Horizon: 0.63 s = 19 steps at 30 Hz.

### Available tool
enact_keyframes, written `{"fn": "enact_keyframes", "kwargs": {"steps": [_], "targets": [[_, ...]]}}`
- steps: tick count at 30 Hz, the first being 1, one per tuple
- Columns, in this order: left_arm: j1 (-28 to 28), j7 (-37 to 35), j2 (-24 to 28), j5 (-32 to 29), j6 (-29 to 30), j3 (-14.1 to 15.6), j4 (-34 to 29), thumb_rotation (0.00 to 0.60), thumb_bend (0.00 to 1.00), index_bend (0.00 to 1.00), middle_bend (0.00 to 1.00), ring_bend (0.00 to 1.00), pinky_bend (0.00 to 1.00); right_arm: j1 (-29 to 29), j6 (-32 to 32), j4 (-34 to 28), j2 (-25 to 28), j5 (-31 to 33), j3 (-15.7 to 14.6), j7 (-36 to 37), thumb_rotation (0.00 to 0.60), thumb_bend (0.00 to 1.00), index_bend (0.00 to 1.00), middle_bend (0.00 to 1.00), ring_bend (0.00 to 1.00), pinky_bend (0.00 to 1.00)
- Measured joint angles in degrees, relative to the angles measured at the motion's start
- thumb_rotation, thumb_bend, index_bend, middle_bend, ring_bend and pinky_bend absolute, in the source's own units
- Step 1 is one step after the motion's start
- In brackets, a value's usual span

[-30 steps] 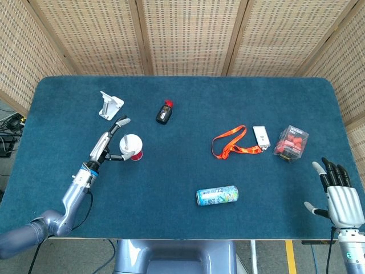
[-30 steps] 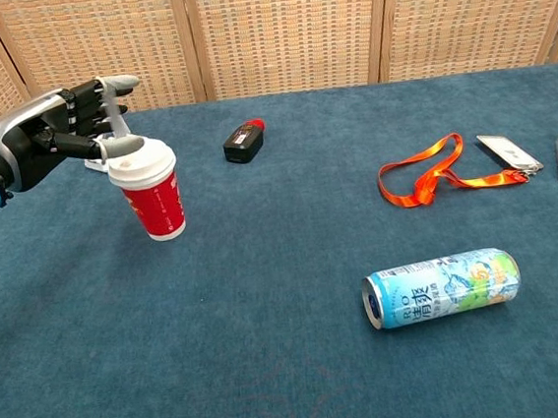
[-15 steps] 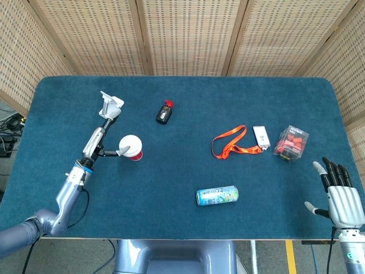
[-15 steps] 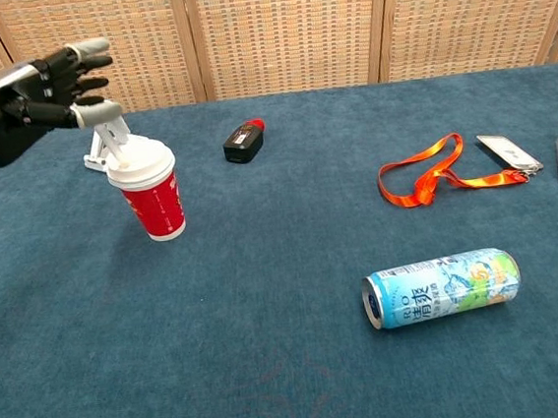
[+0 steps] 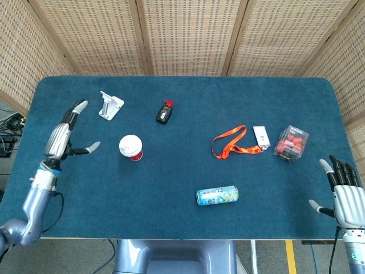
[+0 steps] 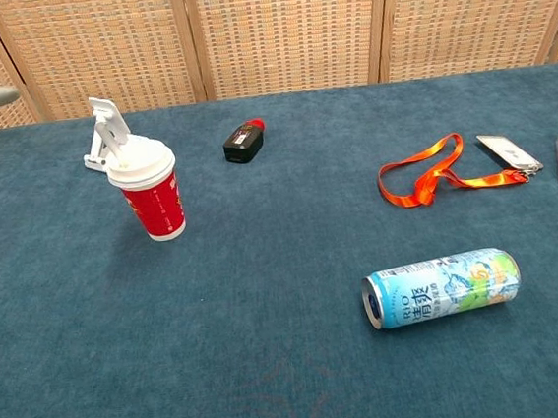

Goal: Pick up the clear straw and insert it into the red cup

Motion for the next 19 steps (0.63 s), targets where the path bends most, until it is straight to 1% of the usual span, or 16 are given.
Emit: {"fn": "enact_keyframes", "kwargs": {"steps": [3,6,9,13,16,19], "targets": [[3.8,9.7,2.0,0.1,3.9,2.5,-2.3,0.6,0.24,0.0,0.0,0.0,0.0,-0.1,0.2,-0.1,0.0,0.0,0.1,-0.7,0.6,0.07,0.09,0.0,0.0,0.0],[8.5,16.7,3.8,0.3,7.8,5.8,-3.9,0.6,0.24,0.0,0.0,0.0,0.0,-0.1,0.3,-0.3,-0.1,0.0,0.0,-1.5,0.6,0.07,0.07,0.0,0.0,0.0],[12.4,22.2,4.9,0.5,10.9,8.7,-4.8,0.6,0.22,0.0,0.0,0.0,0.0,-0.1,0.4,-0.3,-0.3,-0.2,-0.1,-2.5,0.6,0.07,0.04,0.0,0.0,0.0],[15.9,26.2,6.2,0.9,12.4,12.4,-5.9,0.6,0.2,0.0,0.0,0.0,0.0,-0.1,0.4,-0.5,-0.5,-0.5,-0.2,-3.4,0.6,0.07,0.03,0.0,0.0,0.0],[17.5,27.6,6.7,1.4,13.5,13.4,-6.1,0.6,0.2,0.0,0.0,0.0,0.0,-0.1,0.4,-0.7,-0.6,-0.6,-0.3,-3.8,0.6,0.07,0.03,0.0,0.0,0.0],[18.5,27.6,6.9,1.8,14.4,13.6,-6.1,0.6,0.2,0.0,0.0,0.0,0.0,0.0,0.2,-0.8,-0.6,-0.7,-0.3,-4.1,0.6,0.07,0.02,0.0,0.0,0.0]]}}
